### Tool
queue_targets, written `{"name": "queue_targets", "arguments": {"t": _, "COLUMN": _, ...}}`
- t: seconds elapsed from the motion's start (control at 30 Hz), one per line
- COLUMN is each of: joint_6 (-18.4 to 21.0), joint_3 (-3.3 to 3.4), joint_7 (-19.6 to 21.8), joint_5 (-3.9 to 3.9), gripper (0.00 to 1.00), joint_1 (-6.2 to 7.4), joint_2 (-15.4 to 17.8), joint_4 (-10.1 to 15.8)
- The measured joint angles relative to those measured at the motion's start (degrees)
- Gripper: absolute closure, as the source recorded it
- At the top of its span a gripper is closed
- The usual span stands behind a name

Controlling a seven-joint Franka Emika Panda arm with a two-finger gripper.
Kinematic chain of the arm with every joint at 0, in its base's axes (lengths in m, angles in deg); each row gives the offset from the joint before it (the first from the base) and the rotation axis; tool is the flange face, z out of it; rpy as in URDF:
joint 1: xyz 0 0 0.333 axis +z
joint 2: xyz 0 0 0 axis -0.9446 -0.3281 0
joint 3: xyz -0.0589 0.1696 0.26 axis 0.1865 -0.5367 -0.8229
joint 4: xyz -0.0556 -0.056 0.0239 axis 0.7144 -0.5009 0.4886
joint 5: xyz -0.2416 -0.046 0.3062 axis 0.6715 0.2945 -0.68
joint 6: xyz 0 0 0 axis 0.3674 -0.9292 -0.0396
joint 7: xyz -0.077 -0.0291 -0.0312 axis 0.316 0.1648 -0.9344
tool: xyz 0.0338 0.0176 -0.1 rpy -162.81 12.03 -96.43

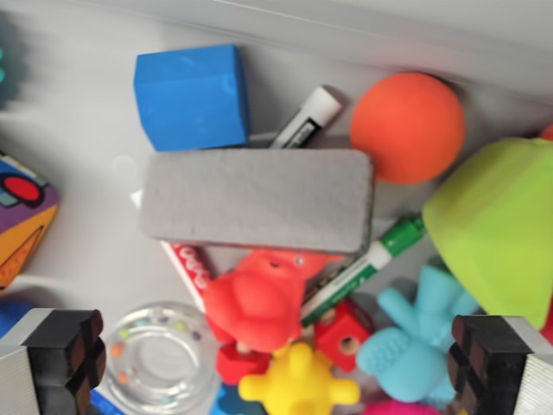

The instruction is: Pick an object from the bin

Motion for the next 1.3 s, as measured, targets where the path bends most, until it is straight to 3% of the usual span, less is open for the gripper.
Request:
{"name": "queue_targets", "arguments": {"t": 0.8, "joint_6": -5.18, "joint_3": -1.18, "joint_7": -3.92, "joint_5": 1.34, "gripper": 0.0, "joint_1": 3.3, "joint_2": -12.03, "joint_4": -6.13}}
{"name": "queue_targets", "arguments": {"t": 1.0, "joint_6": -6.29, "joint_3": -1.3, "joint_7": -4.67, "joint_5": 1.58, "gripper": 0.0, "joint_1": 4.11, "joint_2": -15.07, "joint_4": -7.9}}
{"name": "queue_targets", "arguments": {"t": 1.3, "joint_6": -9.29, "joint_3": -1.16, "joint_7": -4.77, "joint_5": 1.59, "gripper": 0.0, "joint_1": 4.16, "joint_2": -18.8, "joint_4": -8.61}}
